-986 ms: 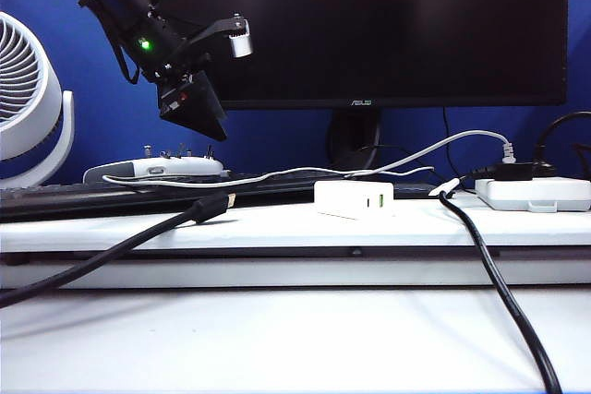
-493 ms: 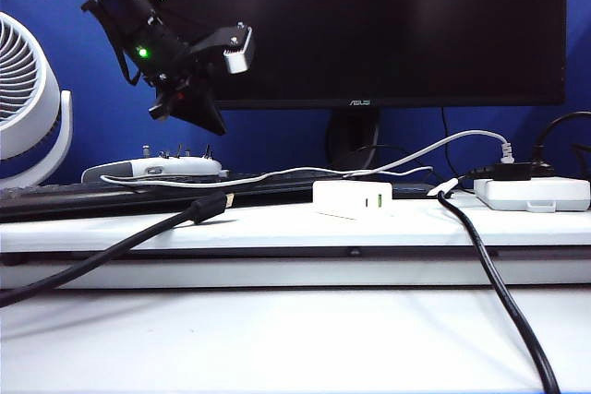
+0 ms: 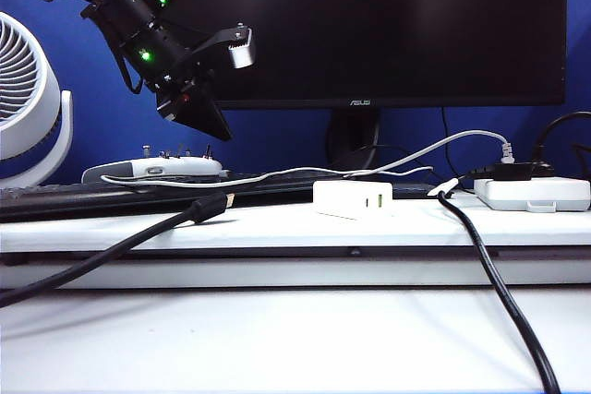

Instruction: Pick up the Type-C charging cable and the charging base, insert one end of the Type-C charger into the corresponding slot on the base, and finally place the plugged-in charger back on the table.

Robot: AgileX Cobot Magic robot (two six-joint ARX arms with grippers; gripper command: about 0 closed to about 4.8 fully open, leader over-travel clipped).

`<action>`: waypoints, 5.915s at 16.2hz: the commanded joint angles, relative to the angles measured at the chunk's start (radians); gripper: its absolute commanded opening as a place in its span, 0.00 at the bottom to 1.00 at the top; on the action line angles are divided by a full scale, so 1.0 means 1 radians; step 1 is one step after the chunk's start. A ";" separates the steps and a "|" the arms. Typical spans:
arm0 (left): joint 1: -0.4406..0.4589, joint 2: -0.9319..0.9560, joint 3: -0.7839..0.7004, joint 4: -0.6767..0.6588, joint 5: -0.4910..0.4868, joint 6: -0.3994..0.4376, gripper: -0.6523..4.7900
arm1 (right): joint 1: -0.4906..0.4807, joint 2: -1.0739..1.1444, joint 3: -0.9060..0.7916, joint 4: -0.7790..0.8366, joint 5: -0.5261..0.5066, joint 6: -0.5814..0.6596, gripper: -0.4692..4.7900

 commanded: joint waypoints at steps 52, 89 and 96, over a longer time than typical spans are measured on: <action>0.032 0.100 0.102 -0.137 -0.044 0.144 0.66 | -0.002 -0.003 0.006 0.040 -0.003 0.001 0.09; 0.000 -0.076 0.103 0.105 0.956 -0.911 0.21 | -0.002 0.000 0.006 0.092 -0.319 -0.003 0.09; -0.047 -0.070 0.100 -0.119 0.696 -0.961 0.21 | -0.003 -0.001 0.006 0.091 -0.275 -0.003 0.09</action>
